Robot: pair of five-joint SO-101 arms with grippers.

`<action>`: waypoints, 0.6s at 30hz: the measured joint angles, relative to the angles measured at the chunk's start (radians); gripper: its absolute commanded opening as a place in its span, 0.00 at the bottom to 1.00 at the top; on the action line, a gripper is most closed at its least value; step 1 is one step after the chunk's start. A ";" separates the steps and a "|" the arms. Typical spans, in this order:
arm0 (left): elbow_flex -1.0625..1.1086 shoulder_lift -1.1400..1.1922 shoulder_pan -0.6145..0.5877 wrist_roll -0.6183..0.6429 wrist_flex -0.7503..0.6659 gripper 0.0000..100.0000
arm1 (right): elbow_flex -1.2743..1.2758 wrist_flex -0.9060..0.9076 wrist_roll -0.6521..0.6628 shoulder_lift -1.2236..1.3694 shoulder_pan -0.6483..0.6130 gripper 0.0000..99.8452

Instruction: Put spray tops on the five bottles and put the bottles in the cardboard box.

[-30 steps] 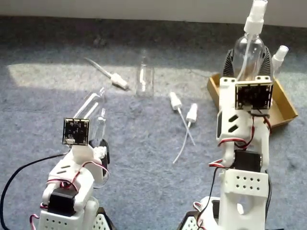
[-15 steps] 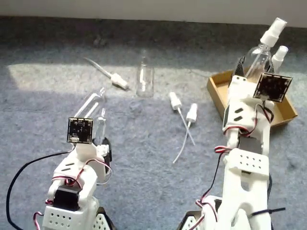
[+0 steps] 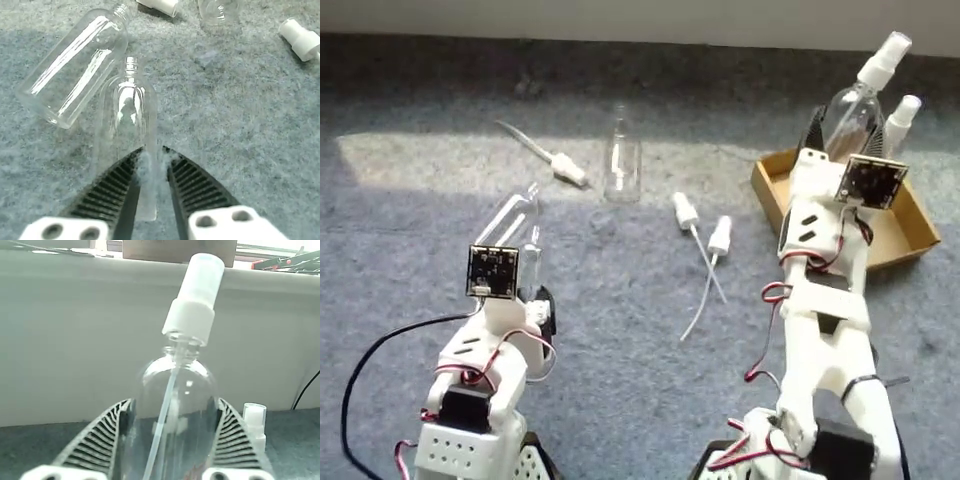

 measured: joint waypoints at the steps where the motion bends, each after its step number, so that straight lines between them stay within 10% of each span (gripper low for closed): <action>1: 0.002 0.000 0.000 0.000 -0.028 0.01 | 0.000 -0.029 0.000 0.028 0.000 0.11; 18: 0.006 0.000 0.000 -0.002 -0.086 0.01 | 0.009 -0.499 0.098 0.393 -0.003 0.11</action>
